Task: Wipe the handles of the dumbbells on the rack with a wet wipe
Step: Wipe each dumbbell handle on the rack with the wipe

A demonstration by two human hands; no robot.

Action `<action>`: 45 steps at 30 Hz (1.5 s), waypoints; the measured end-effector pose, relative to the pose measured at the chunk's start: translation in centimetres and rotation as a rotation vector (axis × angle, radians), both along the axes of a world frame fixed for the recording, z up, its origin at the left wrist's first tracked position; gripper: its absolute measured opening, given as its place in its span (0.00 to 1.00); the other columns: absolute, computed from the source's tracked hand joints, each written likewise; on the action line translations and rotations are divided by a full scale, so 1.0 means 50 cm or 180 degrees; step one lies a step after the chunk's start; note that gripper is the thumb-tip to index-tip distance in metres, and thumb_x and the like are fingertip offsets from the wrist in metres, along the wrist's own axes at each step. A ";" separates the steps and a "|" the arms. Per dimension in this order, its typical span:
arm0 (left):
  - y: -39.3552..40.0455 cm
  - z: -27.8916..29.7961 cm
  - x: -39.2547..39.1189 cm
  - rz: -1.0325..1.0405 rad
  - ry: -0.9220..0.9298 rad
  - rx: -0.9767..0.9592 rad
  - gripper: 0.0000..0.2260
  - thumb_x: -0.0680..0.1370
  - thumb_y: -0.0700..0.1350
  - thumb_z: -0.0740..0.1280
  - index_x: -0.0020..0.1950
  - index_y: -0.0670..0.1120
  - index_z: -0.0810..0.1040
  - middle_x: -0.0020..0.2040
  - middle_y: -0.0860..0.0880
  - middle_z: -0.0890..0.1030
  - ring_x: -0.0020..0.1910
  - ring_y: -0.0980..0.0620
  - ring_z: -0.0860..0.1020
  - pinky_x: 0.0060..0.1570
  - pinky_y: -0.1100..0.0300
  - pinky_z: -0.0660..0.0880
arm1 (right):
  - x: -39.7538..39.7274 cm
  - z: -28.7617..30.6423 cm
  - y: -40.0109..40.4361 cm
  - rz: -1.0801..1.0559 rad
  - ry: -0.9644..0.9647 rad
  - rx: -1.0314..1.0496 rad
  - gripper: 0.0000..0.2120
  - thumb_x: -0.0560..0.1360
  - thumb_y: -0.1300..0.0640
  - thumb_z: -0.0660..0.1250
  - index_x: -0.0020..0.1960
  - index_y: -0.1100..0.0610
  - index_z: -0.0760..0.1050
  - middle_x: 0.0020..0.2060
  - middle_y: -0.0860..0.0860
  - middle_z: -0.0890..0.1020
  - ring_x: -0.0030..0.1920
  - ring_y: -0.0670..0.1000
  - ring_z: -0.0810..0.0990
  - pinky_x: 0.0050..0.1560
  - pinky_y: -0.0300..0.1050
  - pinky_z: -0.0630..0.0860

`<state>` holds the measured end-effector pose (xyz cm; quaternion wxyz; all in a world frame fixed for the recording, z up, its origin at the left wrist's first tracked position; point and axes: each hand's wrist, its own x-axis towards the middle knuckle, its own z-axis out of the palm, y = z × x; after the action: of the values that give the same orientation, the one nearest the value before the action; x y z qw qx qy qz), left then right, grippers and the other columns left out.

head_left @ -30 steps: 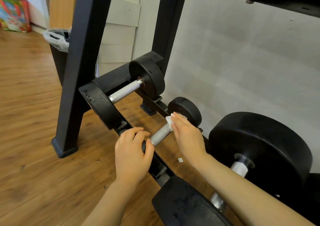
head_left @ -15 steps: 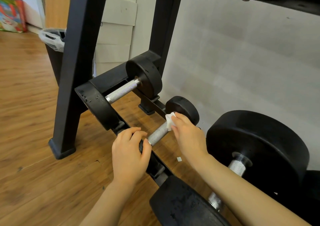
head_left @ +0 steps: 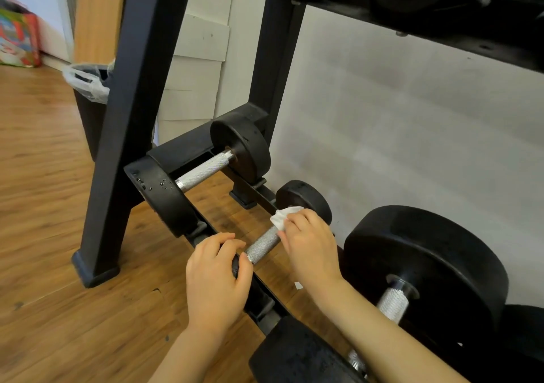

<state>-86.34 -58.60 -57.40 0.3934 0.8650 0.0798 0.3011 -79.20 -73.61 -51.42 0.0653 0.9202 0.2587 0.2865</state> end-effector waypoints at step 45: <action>-0.001 0.022 -0.011 -0.0107 0.0132 -0.0224 0.15 0.75 0.49 0.61 0.56 0.46 0.82 0.56 0.51 0.80 0.59 0.50 0.75 0.60 0.50 0.70 | 0.021 -0.028 -0.036 0.0095 0.0965 0.0748 0.27 0.70 0.66 0.74 0.68 0.60 0.74 0.64 0.56 0.78 0.62 0.56 0.79 0.60 0.51 0.76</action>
<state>-86.87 -58.67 -56.31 0.4269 0.8579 0.0839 0.2734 -78.14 -75.38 -52.84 -0.0866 0.9501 0.2440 0.1738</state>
